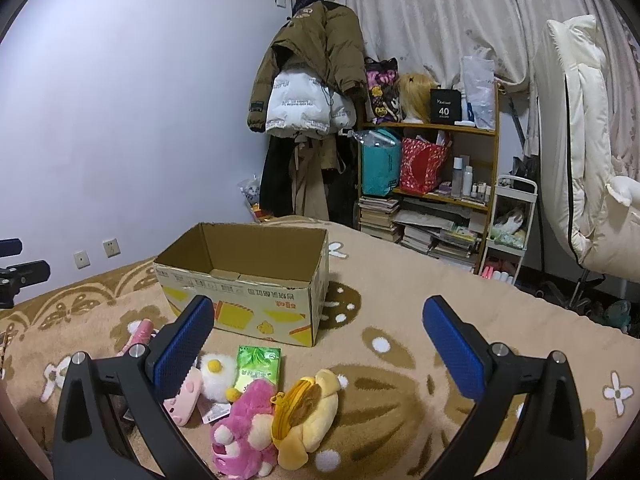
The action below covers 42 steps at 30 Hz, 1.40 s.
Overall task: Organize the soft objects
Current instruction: 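Grasp pink wrapped roll with left gripper while right gripper grasps yellow plush dog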
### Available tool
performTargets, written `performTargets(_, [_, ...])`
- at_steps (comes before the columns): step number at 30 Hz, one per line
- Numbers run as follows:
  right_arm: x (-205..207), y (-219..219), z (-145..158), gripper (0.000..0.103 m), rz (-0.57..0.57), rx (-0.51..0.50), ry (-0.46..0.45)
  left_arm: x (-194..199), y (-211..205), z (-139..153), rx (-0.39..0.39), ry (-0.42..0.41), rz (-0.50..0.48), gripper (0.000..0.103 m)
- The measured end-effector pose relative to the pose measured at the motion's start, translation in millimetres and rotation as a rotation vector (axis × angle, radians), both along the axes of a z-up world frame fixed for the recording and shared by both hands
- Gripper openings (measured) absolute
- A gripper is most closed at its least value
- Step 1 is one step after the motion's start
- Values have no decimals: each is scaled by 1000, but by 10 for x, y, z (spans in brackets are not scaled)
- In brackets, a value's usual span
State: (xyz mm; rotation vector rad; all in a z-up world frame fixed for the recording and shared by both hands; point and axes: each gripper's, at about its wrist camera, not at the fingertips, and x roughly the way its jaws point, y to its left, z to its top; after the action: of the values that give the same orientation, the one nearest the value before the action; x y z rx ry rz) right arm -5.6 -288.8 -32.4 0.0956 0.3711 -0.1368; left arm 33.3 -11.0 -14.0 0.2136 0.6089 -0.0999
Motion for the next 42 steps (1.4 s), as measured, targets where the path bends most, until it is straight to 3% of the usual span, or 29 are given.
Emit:
performTargets(5, [106,-18,-57,103,12,-10,35,233,-66,-92,47,16,23,103])
performTargets(18, [498,-39,-306,103,22,12,159,782,11,-481,-48,186,79,103])
performTargets(33, [764,-206,-763,99,6,103,304,1037,-95,-1053,21,347,64,103])
performTargets(39, [800,-235,-873,83,20,138,352,1088,-90,-1207,36,402,69,103])
performTargets(42, [829,-199,-932,80,28,132,386,1109,-92,-1275,43,424,68,103])
